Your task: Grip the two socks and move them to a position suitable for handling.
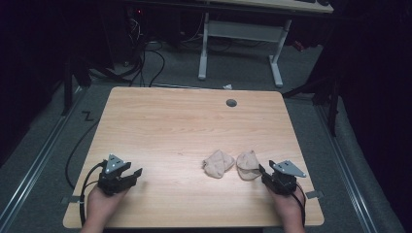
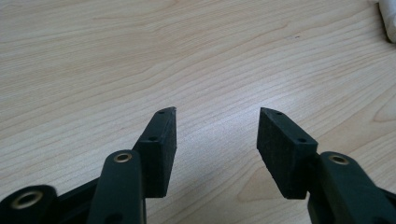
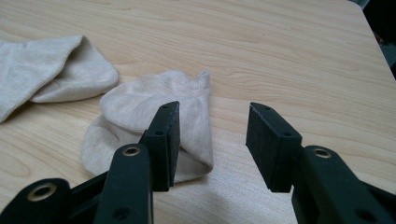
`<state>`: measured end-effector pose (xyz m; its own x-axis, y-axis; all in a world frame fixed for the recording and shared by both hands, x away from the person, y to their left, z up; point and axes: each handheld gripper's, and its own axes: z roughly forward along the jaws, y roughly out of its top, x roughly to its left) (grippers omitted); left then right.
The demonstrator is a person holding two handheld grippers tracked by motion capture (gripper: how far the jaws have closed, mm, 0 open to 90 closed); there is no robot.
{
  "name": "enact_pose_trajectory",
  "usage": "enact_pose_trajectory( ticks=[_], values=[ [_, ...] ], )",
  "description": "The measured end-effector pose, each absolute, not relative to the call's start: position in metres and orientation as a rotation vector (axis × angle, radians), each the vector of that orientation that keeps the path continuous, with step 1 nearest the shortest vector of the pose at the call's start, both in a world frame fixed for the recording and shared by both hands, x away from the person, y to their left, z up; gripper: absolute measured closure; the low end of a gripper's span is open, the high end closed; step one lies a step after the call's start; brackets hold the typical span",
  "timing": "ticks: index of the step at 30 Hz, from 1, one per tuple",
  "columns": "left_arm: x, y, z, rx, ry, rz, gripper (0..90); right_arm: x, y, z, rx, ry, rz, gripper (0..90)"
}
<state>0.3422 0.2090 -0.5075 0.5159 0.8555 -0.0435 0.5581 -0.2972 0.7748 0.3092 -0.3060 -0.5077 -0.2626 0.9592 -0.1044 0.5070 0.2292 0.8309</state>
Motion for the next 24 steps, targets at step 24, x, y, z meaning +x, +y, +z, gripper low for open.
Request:
enact_pose_trajectory(
  ticks=[24],
  values=[
    [0.336, 0.2, -0.505, 2.011, 1.067, 0.494, 62.3, 0.317, -0.289, -0.5, 1.282, 1.963, 0.928, 88.8]
  ],
)
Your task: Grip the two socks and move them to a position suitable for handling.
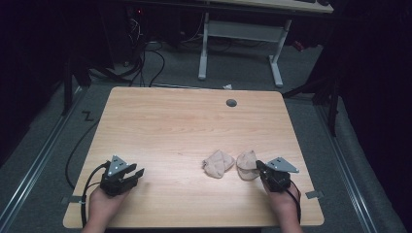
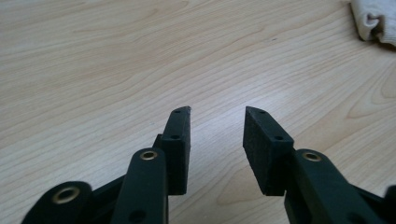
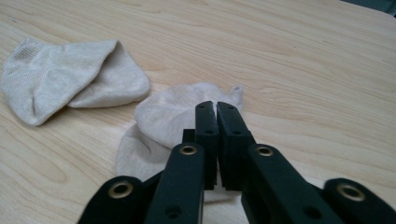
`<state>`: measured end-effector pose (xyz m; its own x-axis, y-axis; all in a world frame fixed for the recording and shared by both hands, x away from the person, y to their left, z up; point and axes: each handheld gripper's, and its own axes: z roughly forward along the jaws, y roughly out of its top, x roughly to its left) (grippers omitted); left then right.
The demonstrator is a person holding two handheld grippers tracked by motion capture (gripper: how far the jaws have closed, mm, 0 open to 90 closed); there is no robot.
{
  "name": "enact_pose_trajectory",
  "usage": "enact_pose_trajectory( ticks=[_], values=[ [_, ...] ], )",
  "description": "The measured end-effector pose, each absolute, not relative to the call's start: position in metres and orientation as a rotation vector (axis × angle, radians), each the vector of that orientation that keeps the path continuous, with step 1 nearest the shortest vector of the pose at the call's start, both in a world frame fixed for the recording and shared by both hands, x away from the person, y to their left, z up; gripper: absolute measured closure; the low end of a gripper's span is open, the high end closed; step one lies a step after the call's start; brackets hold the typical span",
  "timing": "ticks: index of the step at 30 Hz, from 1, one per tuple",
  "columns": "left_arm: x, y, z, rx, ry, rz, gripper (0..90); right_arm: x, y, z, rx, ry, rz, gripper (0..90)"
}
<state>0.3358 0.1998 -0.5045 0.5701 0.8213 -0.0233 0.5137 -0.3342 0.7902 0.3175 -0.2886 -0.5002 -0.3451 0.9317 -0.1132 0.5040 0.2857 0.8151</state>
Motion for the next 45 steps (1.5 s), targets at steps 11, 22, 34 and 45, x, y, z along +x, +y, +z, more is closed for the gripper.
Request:
enact_pose_trajectory(
  ticks=[11, 22, 34, 45],
  values=[
    [0.333, 0.195, -0.501, 2.01, 1.03, 0.46, 75.4, 0.336, -0.277, -0.505, 1.266, 2.017, 0.883, 89.6],
    [0.332, 0.194, -0.501, 2.018, 1.02, 0.461, 68.1, 0.333, -0.291, -0.525, 1.34, 2.092, 0.824, 89.6],
    [0.331, 0.187, -0.503, 2.032, 1.011, 0.446, 59.1, 0.296, -0.267, -0.523, 1.253, 2.217, 0.882, 88.2],
    [0.327, 0.177, -0.505, 2.053, 0.98, 0.434, 57.8, 0.287, -0.223, -0.523, 1.117, 2.332, 0.916, 88.8]
  ],
)
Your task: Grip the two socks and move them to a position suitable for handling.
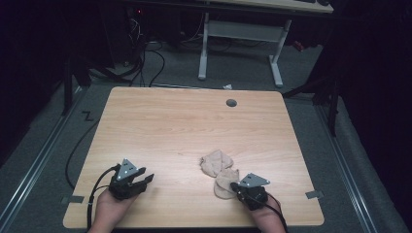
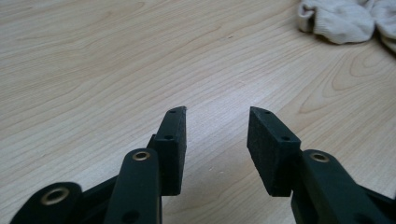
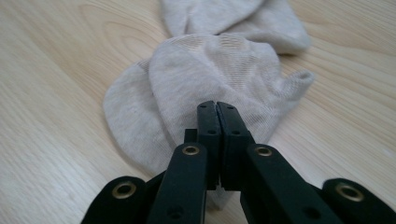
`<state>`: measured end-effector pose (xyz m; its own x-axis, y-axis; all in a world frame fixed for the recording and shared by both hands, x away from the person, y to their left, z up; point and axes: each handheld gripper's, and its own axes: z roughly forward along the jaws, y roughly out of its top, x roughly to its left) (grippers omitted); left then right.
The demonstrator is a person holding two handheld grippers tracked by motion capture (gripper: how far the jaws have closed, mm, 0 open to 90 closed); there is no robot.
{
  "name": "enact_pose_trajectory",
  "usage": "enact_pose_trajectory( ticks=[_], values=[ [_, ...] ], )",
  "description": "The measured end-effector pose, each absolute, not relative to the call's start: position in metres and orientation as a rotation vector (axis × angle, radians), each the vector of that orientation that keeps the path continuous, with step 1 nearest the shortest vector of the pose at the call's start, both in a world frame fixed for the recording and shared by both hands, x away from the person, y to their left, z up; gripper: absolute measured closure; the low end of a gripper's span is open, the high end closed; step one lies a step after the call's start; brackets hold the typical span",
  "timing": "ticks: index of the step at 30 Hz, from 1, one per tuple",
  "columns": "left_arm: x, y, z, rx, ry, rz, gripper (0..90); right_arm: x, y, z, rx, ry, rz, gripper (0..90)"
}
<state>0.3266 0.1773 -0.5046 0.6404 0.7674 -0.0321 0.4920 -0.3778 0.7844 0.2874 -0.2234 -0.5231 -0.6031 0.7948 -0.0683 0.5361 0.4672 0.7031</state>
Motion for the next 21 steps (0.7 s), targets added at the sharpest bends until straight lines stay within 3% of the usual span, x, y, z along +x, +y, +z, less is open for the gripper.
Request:
enact_pose_trajectory(
  ticks=[15, 21],
  values=[
    [0.325, 0.173, -0.506, 2.051, 0.979, 0.432, 54.4, 0.324, -0.148, -0.526, 0.972, 2.403, 0.947, 88.1],
    [0.323, 0.171, -0.507, 2.047, 0.981, 0.407, 53.0, 0.318, -0.135, -0.526, 0.914, 2.429, 0.957, 85.8]
  ],
)
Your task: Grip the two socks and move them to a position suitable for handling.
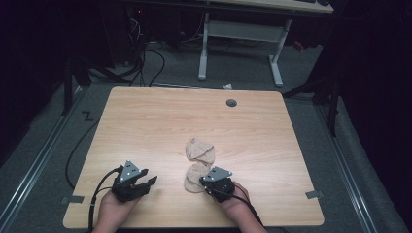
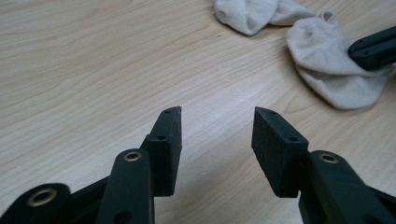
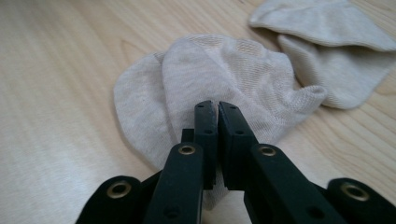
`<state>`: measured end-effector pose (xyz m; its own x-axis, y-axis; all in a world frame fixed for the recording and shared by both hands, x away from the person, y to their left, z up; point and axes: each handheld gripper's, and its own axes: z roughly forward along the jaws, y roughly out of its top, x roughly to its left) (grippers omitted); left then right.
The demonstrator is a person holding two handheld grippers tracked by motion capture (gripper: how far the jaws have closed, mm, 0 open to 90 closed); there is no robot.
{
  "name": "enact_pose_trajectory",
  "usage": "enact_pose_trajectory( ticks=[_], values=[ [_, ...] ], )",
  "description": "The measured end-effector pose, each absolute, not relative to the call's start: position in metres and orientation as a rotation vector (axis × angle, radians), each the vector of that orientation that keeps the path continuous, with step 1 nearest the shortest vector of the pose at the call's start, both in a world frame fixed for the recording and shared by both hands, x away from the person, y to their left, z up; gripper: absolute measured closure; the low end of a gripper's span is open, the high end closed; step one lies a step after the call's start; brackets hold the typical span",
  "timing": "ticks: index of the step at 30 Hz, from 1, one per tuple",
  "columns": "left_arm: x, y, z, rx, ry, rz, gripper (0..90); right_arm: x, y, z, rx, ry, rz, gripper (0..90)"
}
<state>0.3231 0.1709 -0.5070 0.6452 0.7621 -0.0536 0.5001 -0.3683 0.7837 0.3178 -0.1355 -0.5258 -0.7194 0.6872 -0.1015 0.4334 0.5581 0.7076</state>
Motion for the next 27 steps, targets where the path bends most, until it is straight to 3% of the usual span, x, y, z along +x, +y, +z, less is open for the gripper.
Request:
enact_pose_trajectory(
  ticks=[9, 12, 22, 27],
  values=[
    [0.305, 0.134, -0.509, 2.123, 0.857, 0.368, 50.8, 0.299, -0.125, -0.526, 0.827, 2.473, 0.973, 82.8],
    [0.3, 0.121, -0.512, 2.154, 0.828, 0.373, 50.4, 0.3, -0.127, -0.524, 0.846, 2.475, 0.988, 76.7],
    [0.309, 0.133, -0.512, 2.109, 0.926, 0.367, 50.0, 0.303, -0.098, -0.507, 0.804, 2.403, 1.057, 58.2],
    [0.312, 0.14, -0.512, 2.111, 0.948, 0.381, 49.9, 0.309, -0.084, -0.52, 0.774, 2.44, 0.945, 57.2]
  ],
)
